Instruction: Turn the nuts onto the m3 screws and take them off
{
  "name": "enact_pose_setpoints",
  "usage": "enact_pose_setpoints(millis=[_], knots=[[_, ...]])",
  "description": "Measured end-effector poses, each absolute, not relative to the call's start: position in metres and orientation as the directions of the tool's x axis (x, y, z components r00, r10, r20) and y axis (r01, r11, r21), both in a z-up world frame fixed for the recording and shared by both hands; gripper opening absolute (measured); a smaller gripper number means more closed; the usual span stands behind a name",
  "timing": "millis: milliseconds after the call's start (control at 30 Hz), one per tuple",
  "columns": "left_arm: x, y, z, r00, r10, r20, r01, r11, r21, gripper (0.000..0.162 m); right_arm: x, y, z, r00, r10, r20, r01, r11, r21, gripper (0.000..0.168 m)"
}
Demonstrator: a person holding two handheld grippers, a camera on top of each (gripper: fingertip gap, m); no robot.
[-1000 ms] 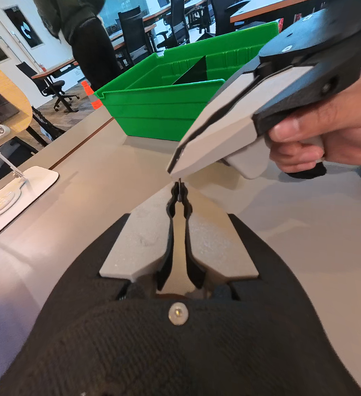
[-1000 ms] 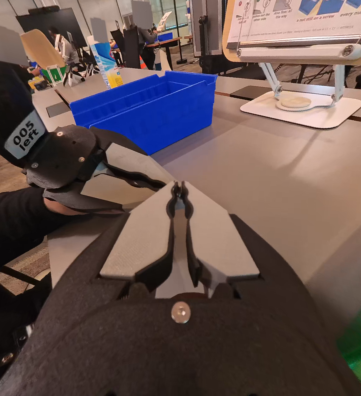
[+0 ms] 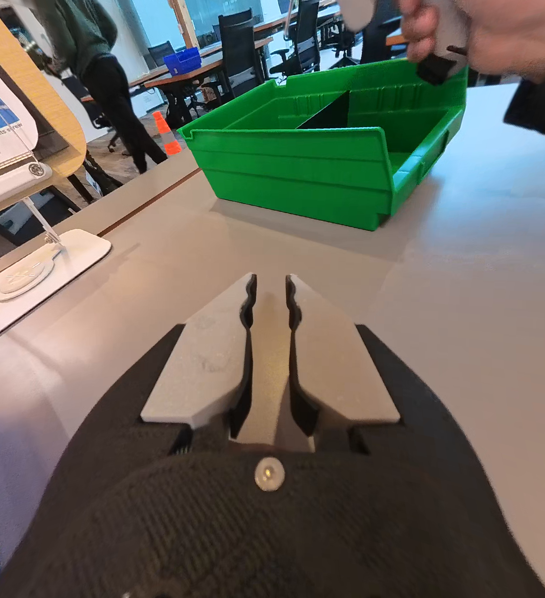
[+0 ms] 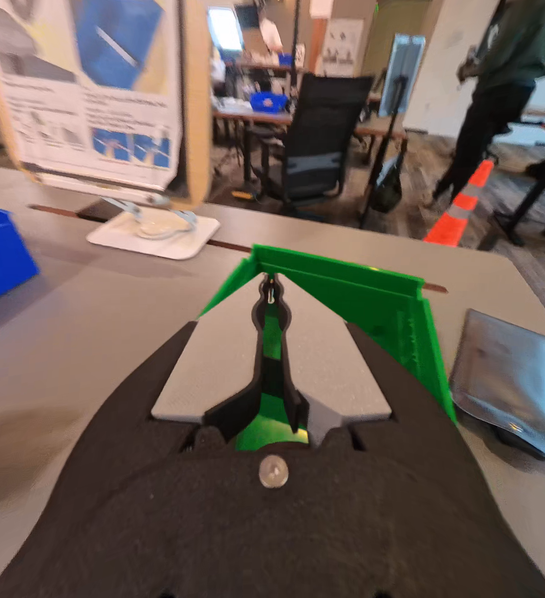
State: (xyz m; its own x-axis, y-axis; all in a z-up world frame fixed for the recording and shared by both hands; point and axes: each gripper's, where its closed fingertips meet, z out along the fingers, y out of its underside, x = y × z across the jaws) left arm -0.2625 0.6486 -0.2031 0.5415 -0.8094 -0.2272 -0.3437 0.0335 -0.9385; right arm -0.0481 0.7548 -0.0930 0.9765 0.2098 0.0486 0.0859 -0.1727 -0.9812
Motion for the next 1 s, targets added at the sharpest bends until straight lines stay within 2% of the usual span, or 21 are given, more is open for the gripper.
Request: enact_pose_setpoints(millis=[167, 233, 267, 367, 433, 533, 633, 733, 833, 1000], knots=[[-0.262, 0.649, -0.205, 0.540, -0.800, -0.262, -0.368, 0.055, -0.928, 0.015, -0.005, 0.799, -0.132, 0.986, 0.146, 0.082, 0.131, -0.367, -0.921, 0.001], [-0.262, 0.650, -0.205, 0.542, -0.800, -0.258, -0.366, 0.051, -0.929, 0.015, 0.002, 0.808, -0.151, 0.989, 0.139, 0.055, 0.114, -0.459, -0.881, 0.017], [-0.263, 0.650, -0.204, 0.544, -0.801, -0.252, -0.362, 0.047, -0.931, 0.015, 0.006, 0.810, -0.152, 0.990, 0.126, 0.056, 0.108, -0.462, -0.880, 0.021], [-0.264, 0.650, -0.204, 0.546, -0.802, -0.240, -0.354, 0.038, -0.934, 0.015, -0.002, 0.804, -0.129, 0.991, 0.131, 0.027, 0.072, -0.353, -0.933, 0.022], [-0.263, 0.651, -0.206, 0.545, -0.803, -0.240, -0.363, 0.033, -0.931, 0.015, -0.028, 0.790, -0.108, 0.979, 0.202, -0.033, 0.023, -0.267, -0.963, 0.022], [-0.261, 0.649, -0.207, 0.539, -0.804, -0.251, -0.374, 0.039, -0.927, 0.015, -0.093, 0.753, -0.075, 0.919, 0.385, -0.089, -0.038, -0.137, -0.990, 0.026], [-0.262, 0.650, -0.206, 0.545, -0.801, -0.249, -0.368, 0.039, -0.929, 0.015, -0.176, 0.704, -0.062, 0.799, 0.599, -0.058, -0.045, -0.037, -0.998, 0.027], [-0.265, 0.652, -0.204, 0.561, -0.799, -0.217, -0.340, 0.017, -0.940, 0.015, -0.243, 0.678, -0.097, 0.723, 0.690, 0.032, 0.099, -0.058, -0.993, 0.029], [-0.269, 0.656, -0.201, 0.581, -0.795, -0.177, -0.306, -0.012, -0.952, 0.016, -0.262, 0.689, -0.139, 0.759, 0.628, 0.170, 0.259, -0.051, -0.965, 0.031], [-0.273, 0.658, -0.199, 0.595, -0.789, -0.153, -0.282, -0.026, -0.959, 0.016, -0.264, 0.709, -0.178, 0.786, 0.569, 0.243, 0.322, -0.041, -0.946, 0.032]])
